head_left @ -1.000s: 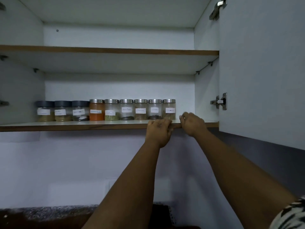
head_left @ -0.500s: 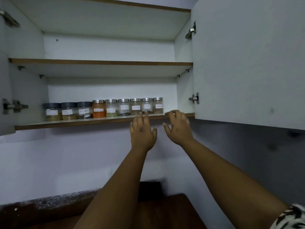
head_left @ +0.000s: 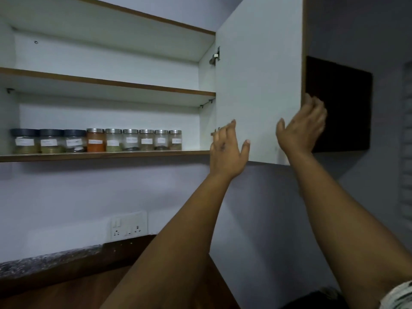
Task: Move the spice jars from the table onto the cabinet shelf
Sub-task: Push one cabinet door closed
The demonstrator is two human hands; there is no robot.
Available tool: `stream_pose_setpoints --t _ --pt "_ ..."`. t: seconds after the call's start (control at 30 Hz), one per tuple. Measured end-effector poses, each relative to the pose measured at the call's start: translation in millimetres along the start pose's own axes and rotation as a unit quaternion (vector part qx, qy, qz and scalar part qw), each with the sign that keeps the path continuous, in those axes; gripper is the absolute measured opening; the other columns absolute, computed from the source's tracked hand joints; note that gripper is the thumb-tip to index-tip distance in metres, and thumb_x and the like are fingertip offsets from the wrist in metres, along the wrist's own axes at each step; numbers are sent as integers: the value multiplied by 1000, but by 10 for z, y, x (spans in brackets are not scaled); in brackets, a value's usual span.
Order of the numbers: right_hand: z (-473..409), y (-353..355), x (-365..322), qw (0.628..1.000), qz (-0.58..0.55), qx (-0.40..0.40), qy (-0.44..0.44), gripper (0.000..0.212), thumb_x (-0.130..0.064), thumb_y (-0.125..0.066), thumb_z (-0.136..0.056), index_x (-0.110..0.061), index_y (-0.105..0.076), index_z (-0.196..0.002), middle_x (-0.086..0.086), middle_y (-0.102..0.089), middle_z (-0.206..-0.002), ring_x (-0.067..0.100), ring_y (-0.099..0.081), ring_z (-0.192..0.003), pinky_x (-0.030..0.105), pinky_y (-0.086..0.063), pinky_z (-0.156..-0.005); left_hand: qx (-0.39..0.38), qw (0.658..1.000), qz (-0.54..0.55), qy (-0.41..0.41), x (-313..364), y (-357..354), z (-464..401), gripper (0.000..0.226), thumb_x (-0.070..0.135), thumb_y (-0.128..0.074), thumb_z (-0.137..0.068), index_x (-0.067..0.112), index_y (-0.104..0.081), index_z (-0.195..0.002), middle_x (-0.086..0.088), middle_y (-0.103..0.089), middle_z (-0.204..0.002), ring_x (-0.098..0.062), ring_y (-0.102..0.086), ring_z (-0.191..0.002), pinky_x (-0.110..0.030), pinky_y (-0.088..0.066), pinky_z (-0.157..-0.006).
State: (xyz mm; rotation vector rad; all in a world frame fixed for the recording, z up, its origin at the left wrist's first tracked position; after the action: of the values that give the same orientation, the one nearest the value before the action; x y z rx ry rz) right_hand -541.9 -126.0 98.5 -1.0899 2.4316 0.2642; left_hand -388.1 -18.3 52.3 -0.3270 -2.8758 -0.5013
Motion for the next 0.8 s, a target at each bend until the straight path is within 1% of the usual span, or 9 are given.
stream_pose_setpoints --t 0.1,0.17,0.33,0.4,0.47,0.57,0.67,0.73,0.8 --pt "-85 -82 442 966 -56 -194 -163 76 -34 -63 -89 -4 -26 -149 19 -37 -149 37 -39 -134 45 -38 -105 -18 999 27 5 291 -213 -24 62 35 -47 -99 12 -23 -151 -8 -34 -151 -24 -25 -140 -42 -29 -114" --pt "-4 -134 535 930 -100 -297 -191 63 -31 -56 -97 -2 -30 -146 19 -45 -144 37 -47 -129 40 -42 -101 -21 998 51 19 426 -325 -33 62 36 -46 -99 13 -22 -152 -7 -32 -152 -23 -24 -141 -39 -29 -112" --pt "191 -97 406 939 -123 -285 -146 40 -24 -50 -100 -4 -38 -133 19 -55 -130 37 -58 -113 35 -47 -82 -17 995 85 57 570 -485 69 61 39 -46 -99 14 -25 -151 -6 -35 -151 -22 -29 -140 -34 -30 -108" --pt "299 -86 241 943 -132 -278 -126 27 -22 -47 -101 -6 -42 -122 16 -60 -119 31 -61 -98 32 -45 -71 -32 989 114 91 528 -502 136 62 44 -47 -98 16 -27 -150 -5 -38 -151 -21 -32 -140 -35 -31 -110" --pt "447 -72 17 949 -145 -266 -85 18 -23 -42 -101 -9 -43 -112 12 -62 -101 23 -58 -82 30 -43 -61 -46 971 194 129 431 -453 217 59 48 -46 -98 19 -33 -147 -3 -44 -147 -17 -40 -136 -33 -38 -110" --pt "661 -70 -368 955 -136 -259 41 23 -32 -42 -102 -11 -44 -111 1 -54 -82 20 -58 -75 26 -42 -53 -6 950 274 147 223 -265 359 37 47 -41 -100 31 -51 -132 6 -59 -130 -6 -55 -120 -16 -46 -92" --pt "854 -180 -745 941 -146 -273 138 28 -37 -41 -101 -11 -46 -110 8 -59 -90 24 -58 -74 30 -40 -57 65 947 268 165 -35 23 408 16 44 -42 -100 45 -57 -106 11 -68 -108 0 -63 -102 -22 -50 -84" --pt "1010 -300 -991 934 -153 -270 177 29 -35 -42 -101 -10 -47 -116 11 -58 -108 28 -62 -86 30 -38 -58 97 949 242 178 -213 244 398 15 43 -44 -100 40 -54 -111 9 -67 -109 -4 -63 -101 -27 -52 -83" --pt "1190 -448 -1225 928 -172 -268 191 38 -35 -45 -101 -10 -44 -130 12 -47 -132 29 -56 -112 31 -45 -70 119 955 206 177 -408 475 386 28 39 -45 -100 32 -47 -128 3 -64 -117 -9 -63 -107 -29 -53 -87"
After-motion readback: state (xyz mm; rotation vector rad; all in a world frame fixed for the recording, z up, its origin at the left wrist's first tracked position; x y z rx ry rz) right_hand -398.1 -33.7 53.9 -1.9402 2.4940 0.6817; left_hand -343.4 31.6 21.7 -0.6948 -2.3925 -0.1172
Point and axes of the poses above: each hand's wrist, its own z-axis away from the middle knuckle, its own y-axis out of the back of the hand, x = y × z, the point moved 3 cm from there along -z, towards the middle knuckle
